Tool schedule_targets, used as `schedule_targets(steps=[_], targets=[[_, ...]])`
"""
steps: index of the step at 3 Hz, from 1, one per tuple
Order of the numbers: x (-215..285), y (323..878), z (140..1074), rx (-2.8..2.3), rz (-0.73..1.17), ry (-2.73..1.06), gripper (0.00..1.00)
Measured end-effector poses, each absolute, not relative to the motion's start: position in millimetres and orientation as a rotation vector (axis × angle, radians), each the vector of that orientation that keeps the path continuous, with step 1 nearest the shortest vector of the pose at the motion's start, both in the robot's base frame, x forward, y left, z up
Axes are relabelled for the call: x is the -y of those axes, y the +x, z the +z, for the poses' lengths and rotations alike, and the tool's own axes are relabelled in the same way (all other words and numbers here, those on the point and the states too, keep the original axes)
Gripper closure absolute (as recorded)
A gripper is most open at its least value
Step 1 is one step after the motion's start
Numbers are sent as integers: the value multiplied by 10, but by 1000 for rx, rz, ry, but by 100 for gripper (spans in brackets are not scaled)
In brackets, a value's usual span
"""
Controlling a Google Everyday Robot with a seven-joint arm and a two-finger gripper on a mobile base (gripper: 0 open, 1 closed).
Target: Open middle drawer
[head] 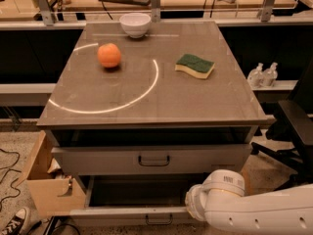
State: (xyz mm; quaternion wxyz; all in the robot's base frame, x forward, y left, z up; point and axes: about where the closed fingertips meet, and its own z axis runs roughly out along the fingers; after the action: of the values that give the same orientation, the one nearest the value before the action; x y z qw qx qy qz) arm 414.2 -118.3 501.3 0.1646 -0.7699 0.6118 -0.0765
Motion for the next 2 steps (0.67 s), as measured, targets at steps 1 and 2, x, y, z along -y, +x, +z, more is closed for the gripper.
schedule_targets(steps=[1,2], targets=[[1308,4237,4840,-1747,-234,-2150,100],[1353,4374,4595,-1716,-248,-2143,100]])
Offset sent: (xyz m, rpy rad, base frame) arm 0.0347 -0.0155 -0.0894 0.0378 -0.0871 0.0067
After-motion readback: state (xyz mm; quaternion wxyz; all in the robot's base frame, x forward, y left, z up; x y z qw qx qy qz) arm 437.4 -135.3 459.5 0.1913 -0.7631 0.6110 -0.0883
